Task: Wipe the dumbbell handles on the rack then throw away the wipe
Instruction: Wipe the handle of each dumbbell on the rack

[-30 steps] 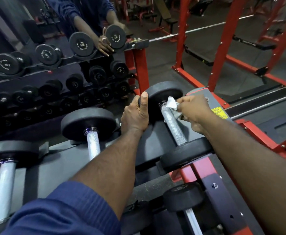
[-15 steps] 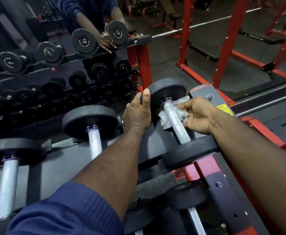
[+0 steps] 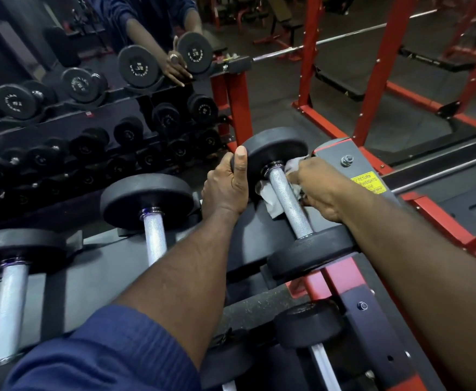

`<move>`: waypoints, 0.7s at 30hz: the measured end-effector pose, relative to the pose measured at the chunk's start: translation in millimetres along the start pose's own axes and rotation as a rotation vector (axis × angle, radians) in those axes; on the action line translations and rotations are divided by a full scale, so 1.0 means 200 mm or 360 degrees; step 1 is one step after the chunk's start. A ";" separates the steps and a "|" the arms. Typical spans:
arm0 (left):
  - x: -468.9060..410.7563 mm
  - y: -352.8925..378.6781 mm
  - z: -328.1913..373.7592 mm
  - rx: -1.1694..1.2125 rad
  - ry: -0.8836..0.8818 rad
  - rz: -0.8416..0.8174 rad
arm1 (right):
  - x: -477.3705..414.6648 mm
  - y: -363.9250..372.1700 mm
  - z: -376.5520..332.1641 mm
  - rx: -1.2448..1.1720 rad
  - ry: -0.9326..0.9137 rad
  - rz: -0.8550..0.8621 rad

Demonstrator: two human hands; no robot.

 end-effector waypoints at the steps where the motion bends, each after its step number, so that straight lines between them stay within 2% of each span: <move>1: 0.00 0.00 0.00 -0.0005 -0.0004 0.0001 | 0.01 -0.02 -0.03 0.0329 -0.0093 0.0120; 4: 0.00 0.00 0.00 -0.0023 -0.0007 0.0001 | 0.07 -0.03 -0.13 0.1222 -0.0329 0.0451; 8: 0.00 -0.01 -0.01 -0.0003 -0.0023 -0.0017 | 0.14 0.06 -0.22 0.1697 -0.0650 0.0626; 11: 0.00 -0.01 0.00 -0.0008 -0.0032 -0.0033 | 0.16 0.09 -0.25 0.1912 -0.0719 0.0561; 14: 0.00 -0.01 0.00 -0.0014 -0.0043 -0.0039 | 0.16 0.15 -0.26 0.2076 -0.0795 0.0319; 18: 0.01 -0.02 0.00 -0.0019 -0.0050 -0.0053 | 0.16 0.32 -0.25 0.2881 -0.0587 -0.0021; 21: -0.01 -0.01 -0.01 0.0017 -0.0043 -0.0061 | 0.17 0.36 -0.26 0.3077 -0.0449 -0.0043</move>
Point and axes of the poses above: each hand's wrist, its own x-axis away from the middle knuckle, its own y-axis out of the palm, z = x × y, the point moved 4 cm from there along -x, towards the middle knuckle, and after that the axes turned 14 degrees about -z, right-handed, at the moved point
